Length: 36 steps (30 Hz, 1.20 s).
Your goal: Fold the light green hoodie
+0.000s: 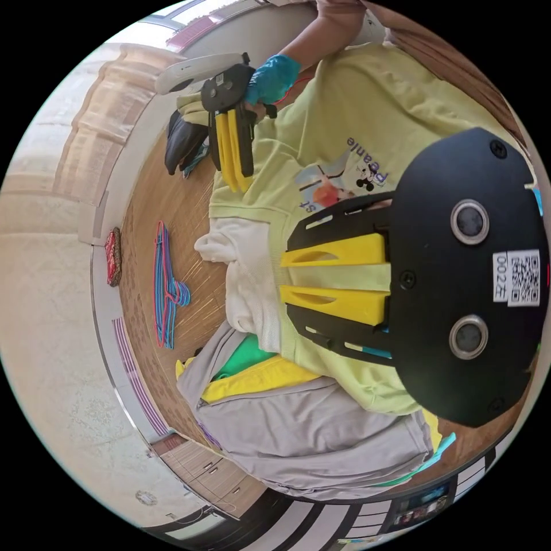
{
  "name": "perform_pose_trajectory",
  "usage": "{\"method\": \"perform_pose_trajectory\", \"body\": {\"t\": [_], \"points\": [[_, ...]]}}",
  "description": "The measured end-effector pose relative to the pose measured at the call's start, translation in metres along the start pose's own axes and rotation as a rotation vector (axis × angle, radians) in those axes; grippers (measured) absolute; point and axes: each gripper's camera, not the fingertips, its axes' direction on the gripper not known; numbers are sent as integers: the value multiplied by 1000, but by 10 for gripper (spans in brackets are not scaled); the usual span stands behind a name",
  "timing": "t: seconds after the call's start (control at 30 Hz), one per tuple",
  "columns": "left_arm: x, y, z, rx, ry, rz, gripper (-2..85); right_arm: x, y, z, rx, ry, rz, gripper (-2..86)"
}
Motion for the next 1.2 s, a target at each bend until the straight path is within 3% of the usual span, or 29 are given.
{"method": "perform_pose_trajectory", "body": {"t": [0.77, 1.2], "points": [[70, 91, -4, -206, 169, 111, 22, -85, 82, -25, -248, -128, -297, 60], [86, 109, -25, -222, 163, 109, 21, -91, 108, -41, -233, -160, -211, 49]]}}
